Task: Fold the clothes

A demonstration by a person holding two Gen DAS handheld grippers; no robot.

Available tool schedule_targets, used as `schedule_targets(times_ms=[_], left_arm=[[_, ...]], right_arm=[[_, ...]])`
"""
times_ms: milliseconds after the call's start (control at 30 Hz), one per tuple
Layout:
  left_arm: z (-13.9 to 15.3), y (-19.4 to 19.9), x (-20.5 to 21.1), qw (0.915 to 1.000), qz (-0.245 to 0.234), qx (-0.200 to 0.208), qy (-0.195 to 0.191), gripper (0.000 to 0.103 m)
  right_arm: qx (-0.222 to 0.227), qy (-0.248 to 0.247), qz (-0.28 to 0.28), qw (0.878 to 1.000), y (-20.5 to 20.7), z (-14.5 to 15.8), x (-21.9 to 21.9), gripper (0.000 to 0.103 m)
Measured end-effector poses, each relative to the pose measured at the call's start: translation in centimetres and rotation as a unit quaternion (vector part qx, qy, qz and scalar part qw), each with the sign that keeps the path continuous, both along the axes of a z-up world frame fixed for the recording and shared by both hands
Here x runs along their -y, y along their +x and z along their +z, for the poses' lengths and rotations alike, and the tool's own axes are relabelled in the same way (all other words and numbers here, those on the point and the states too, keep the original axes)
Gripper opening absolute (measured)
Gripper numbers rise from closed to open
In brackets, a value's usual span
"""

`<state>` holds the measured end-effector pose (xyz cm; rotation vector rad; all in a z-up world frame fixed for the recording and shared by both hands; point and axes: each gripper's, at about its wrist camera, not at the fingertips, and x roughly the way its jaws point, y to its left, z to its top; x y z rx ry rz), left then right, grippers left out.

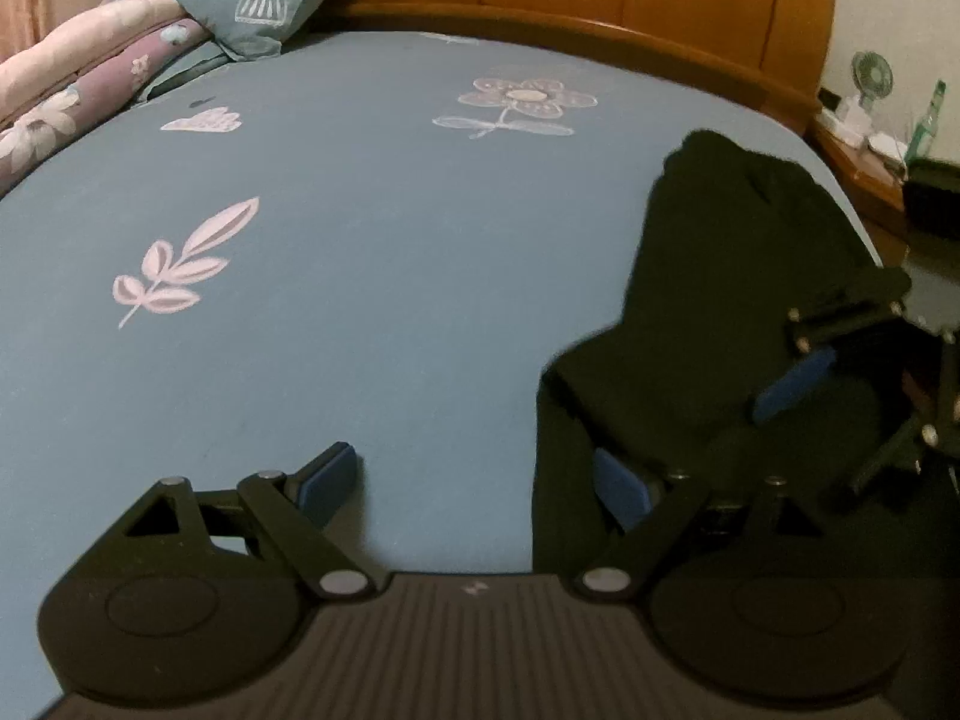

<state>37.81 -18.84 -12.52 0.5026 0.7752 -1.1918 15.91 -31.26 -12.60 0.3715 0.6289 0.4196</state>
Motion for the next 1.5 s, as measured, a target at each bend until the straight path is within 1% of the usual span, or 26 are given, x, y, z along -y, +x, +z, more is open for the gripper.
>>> schedule_targets(times_ms=[133,267,300,333,367,400,433,467,533,600,633,667,733,800,833,867,900,933,967,1033,1100,1200,1300,1400,1500], left_arm=[[-0.4,0.5,2.0,0.9998,-0.002,0.016,-0.012,0.094],[-0.1,0.5,2.5,0.9987,-0.011,0.045,-0.021,0.094],[0.0,0.6,2.2,0.9976,-0.006,0.065,-0.025,0.094],[0.0,0.9,1.9,0.9956,0.011,0.089,-0.028,0.094],[0.0,1.6,1.6,0.9936,0.042,0.101,-0.029,0.092],[0.0,2.5,1.1,0.9909,0.08,0.104,-0.031,0.092],[0.1,3.5,0.7,0.9898,0.109,0.085,-0.036,0.092],[0.2,4.5,0.1,0.9889,0.133,0.051,-0.044,0.092],[0.6,5.9,-1.0,0.9829,0.17,-0.023,-0.067,0.092],[1.1,6.0,-1.7,0.979,0.158,-0.092,-0.089,0.092],[1.4,5.6,-2.0,0.9786,0.142,-0.112,-0.098,0.092],[1.7,4.9,-2.2,0.9794,0.121,-0.122,-0.106,0.092],[2.3,3.1,-2.5,0.9814,0.082,-0.131,-0.114,0.091],[2.4,1.6,-2.7,0.9827,0.051,-0.137,-0.114,0.086],[2.3,0.9,-2.7,0.9837,0.04,-0.138,-0.108,0.078],[2.1,0.3,-2.8,0.9853,0.038,-0.136,-0.097,0.067],[1.8,-0.2,-2.8,0.9873,0.041,-0.13,-0.082,0.059],[1.6,-0.5,-3.0,0.9886,0.045,-0.126,-0.069,0.048],[1.3,-0.9,-3.3,0.9893,0.049,-0.125,-0.057,0.042],[0.9,-1.5,-4.1,0.9891,0.058,-0.128,-0.044,0.038],[0.8,-2.1,-4.8,0.9893,0.064,-0.127,-0.035,0.037],[0.8,-3.1,-5.8,0.9895,0.072,-0.123,-0.021,0.037],[0.9,-3.7,-6.5,0.9888,0.079,-0.126,-0.018,0.037],[1.1,-3.9,-6.7,0.9886,0.082,-0.125,-0.014,0.037],[1.2,-3.7,-7.0,0.986,0.09,-0.139,-0.014,0.036]], right_arm=[[0.0,0.005,0.0,1.0,0.0,0.0,0.2,0.069],[0.001,0.011,0.0,1.0,-0.1,-0.1,0.3,0.069],[0.001,0.012,0.0,1.0,-0.1,-0.1,0.3,0.069],[0.001,0.012,-0.001,1.0,-0.1,-0.1,0.3,0.069],[0.002,0.012,-0.001,1.0,-0.1,-0.1,0.3,0.069],[0.002,0.012,-0.001,1.0,-0.1,-0.1,0.3,0.069],[0.002,0.013,-0.001,1.0,-0.1,-0.2,0.3,0.069],[0.001,0.014,-0.001,1.0,-0.2,-0.2,0.4,0.069],[0.001,0.018,-0.001,1.0,-0.2,-0.2,0.5,0.069],[0.001,0.021,-0.001,1.0,-0.2,-0.3,0.6,0.069],[0.001,0.022,-0.001,1.0,-0.2,-0.3,0.6,0.069],[0.001,0.023,-0.001,1.0,-0.2,-0.3,0.6,0.069],[0.0,0.026,-0.001,1.0,-0.2,-0.3,0.7,0.069],[0.001,0.025,-0.001,1.0,-0.1,-0.3,0.6,0.069],[0.001,0.025,-0.002,1.0,-0.2,-0.3,0.6,0.069],[0.001,0.026,-0.002,1.0,-0.1,-0.3,0.6,0.069],[0.001,0.029,-0.003,1.0,-0.2,-0.3,0.7,0.069],[0.002,0.033,-0.004,0.999,-0.2,-0.2,0.7,0.069],[0.004,0.036,-0.005,0.999,-0.3,-0.2,0.8,0.069],[0.015,0.044,-0.002,0.999,-0.7,0.1,0.9,0.069],[0.044,0.059,0.012,0.997,-1.4,0.8,0.9,0.069],[0.085,0.088,0.03,0.992,-2.4,1.8,1.2,0.075],[0.086,0.087,0.023,0.992,-2.5,1.9,1.4,0.075],[0.073,0.082,0.015,0.994,-2.3,1.6,1.4,0.075],[0.072,0.074,0.014,0.995,-2.0,1.7,1.3,0.075]])
